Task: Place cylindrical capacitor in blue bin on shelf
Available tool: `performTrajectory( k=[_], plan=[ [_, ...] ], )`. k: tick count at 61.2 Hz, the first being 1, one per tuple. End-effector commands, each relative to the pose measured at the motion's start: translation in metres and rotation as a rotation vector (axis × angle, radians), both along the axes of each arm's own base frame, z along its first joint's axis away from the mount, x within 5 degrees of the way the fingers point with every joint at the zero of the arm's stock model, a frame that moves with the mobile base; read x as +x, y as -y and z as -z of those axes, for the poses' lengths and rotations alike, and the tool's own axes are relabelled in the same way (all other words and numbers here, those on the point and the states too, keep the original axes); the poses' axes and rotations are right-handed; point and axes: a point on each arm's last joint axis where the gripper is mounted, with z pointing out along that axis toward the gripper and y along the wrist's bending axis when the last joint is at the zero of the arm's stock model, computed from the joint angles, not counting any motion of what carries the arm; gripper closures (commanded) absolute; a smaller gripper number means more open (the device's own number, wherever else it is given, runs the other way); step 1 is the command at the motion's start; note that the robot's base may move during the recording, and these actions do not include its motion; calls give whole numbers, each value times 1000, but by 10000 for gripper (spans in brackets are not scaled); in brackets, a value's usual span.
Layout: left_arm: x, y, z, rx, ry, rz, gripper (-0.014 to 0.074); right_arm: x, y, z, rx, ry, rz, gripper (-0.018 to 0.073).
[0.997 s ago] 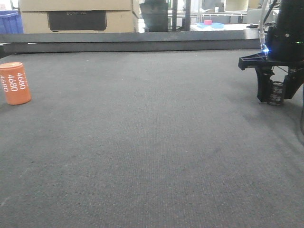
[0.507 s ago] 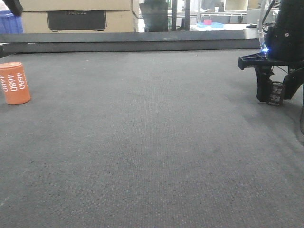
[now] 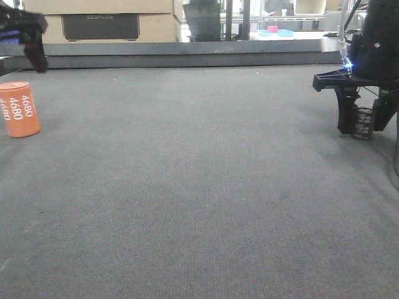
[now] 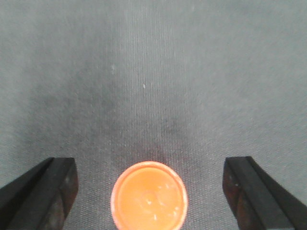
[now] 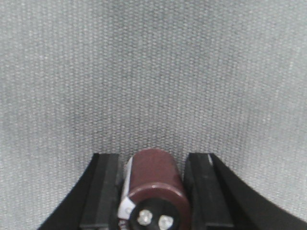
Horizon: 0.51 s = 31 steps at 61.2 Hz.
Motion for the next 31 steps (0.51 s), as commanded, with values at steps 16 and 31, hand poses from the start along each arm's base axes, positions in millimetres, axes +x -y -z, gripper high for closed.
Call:
performTrajectory(
  k=[16, 31],
  plan=[
    [8, -2, 15, 11, -27, -7, 79, -1, 1, -4, -2, 0, -4, 722],
    [11, -1, 32, 18, -85, -8, 79, -1, 1, -4, -2, 0, -4, 722]
  ],
)
